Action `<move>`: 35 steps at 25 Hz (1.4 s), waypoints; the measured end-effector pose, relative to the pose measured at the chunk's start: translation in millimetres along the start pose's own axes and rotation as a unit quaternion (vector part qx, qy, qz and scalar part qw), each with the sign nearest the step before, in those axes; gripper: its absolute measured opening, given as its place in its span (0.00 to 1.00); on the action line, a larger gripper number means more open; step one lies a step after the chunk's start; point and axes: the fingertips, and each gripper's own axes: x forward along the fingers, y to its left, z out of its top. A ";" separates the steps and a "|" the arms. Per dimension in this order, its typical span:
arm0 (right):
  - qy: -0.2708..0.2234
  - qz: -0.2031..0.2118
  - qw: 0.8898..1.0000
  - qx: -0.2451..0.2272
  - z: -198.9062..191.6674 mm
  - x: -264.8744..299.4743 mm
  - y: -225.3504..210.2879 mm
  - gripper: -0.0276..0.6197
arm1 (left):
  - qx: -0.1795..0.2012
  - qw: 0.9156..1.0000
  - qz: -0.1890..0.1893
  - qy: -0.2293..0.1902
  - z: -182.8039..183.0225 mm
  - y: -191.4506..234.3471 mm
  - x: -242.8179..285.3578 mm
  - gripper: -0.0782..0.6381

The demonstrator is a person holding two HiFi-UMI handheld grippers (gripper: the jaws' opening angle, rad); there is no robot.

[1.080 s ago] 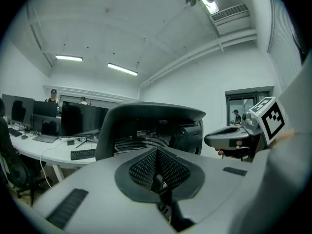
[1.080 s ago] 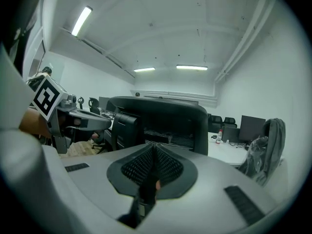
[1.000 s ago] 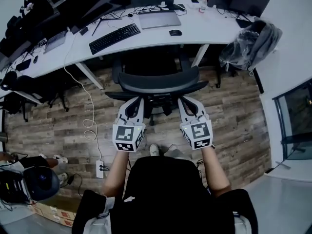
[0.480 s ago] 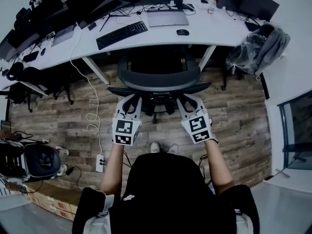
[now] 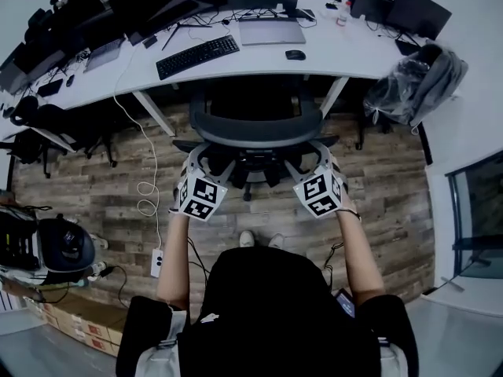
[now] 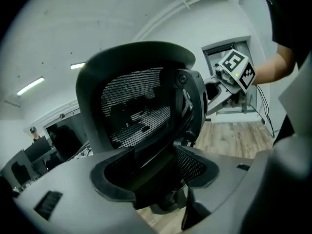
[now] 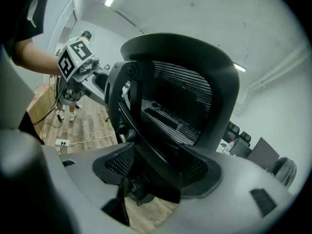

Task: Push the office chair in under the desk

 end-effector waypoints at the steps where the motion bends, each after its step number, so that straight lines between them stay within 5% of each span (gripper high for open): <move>1: 0.002 -0.003 1.000 -0.010 -0.4 0.9 -3.0 0.46 | 0.015 1.000 0.001 0.006 -2.4 0.7 1.9 0.50; 8: 0.023 -0.001 0.996 -0.089 -3.2 12.4 -8.8 0.48 | 0.075 0.996 -0.004 0.042 -12.5 6.7 14.7 0.59; 17: 0.011 -0.016 0.993 -0.118 -6.7 16.2 -10.6 0.50 | 0.162 0.985 0.013 0.055 -15.9 4.9 19.3 0.64; 35: -0.004 -0.011 0.988 -0.156 -2.0 26.2 -7.8 0.52 | 0.194 0.980 0.008 0.039 -12.4 3.8 35.6 0.64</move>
